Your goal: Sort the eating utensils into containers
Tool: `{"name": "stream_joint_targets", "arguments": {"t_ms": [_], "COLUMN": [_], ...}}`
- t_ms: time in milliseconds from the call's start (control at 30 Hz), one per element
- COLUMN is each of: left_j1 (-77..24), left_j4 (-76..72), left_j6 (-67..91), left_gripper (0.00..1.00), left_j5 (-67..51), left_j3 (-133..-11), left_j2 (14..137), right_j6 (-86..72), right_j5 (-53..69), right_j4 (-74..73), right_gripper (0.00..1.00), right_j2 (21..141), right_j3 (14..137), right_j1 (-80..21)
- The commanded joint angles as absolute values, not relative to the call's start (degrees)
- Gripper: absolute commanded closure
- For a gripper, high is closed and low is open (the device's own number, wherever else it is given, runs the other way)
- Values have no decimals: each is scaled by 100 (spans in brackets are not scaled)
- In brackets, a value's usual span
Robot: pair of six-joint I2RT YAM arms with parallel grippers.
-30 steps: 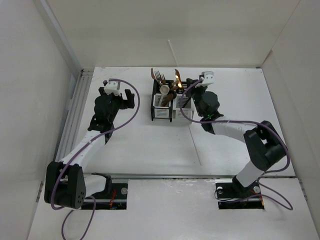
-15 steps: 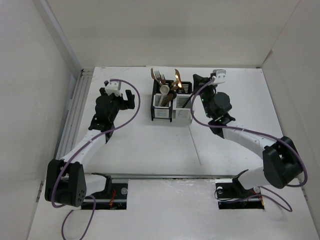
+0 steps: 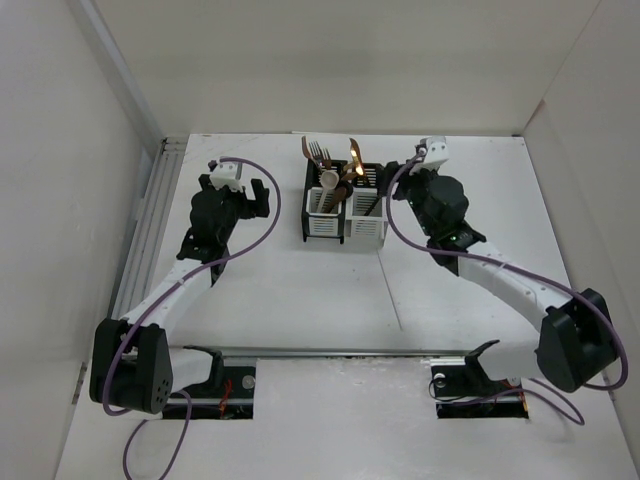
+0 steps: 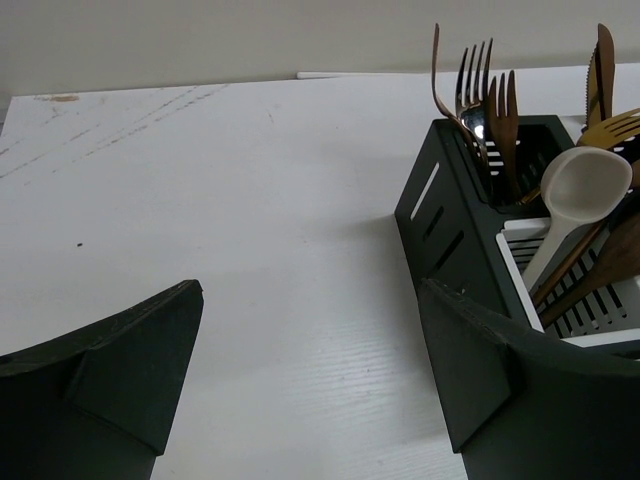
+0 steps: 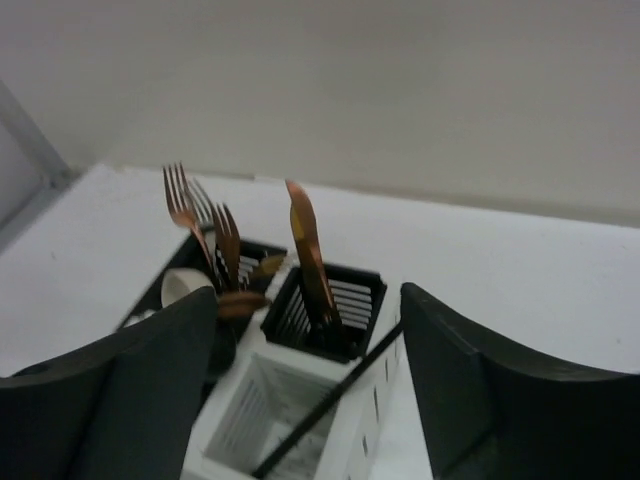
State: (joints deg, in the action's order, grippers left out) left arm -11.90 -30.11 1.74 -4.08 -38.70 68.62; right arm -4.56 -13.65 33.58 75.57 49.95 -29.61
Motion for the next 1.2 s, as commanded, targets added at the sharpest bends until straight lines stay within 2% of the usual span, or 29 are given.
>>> {"name": "stream_joint_targets", "arguments": {"t_ms": [0, 67, 100, 267, 400, 600, 800, 1100, 1167], "left_j1": [-1178, -1178, -1178, -1178, -1239, -1502, -1889, -2329, -2329], "left_j4": [-3173, -3173, -3225, -3278, -3393, -3393, -3279, -3120, -3059], "left_j6": [158, 211, 263, 316, 369, 369, 246, -44, -44], "left_gripper": [13, 13, 13, 13, 13, 13, 13, 10, 10], "left_j5": [-413, -413, -413, -475, -536, -484, -132, 588, 589], "left_j3": [-4096, -4043, -3973, -3911, -3859, -3806, -3753, -3586, -3586], "left_j2": [6768, 6768, 6715, 6715, 6715, 6662, 6425, 6135, 6135], "right_j6": [-290, -290, -290, -614, -1150, -1608, -1608, -2021, -2074], "right_j5": [-809, -581, -580, -1140, -1555, -1556, -1029, -773, -773], "right_j4": [1462, 1030, 976, 353, -570, -1651, -1495, -1098, -1230], "right_gripper": [19, 12, 0, 0, 0, 0, 0, 0, 3], "right_j2": [7400, 7199, 6902, 5995, 5976, 7477, 8936, 9650, 9642], "right_j3": [5388, 5101, 4924, 4035, 3806, 4156, 4491, 4517, 4518], "right_j1": [-2936, -2936, -2936, -3329, -3821, -4253, -4465, -4465, -4465]}}
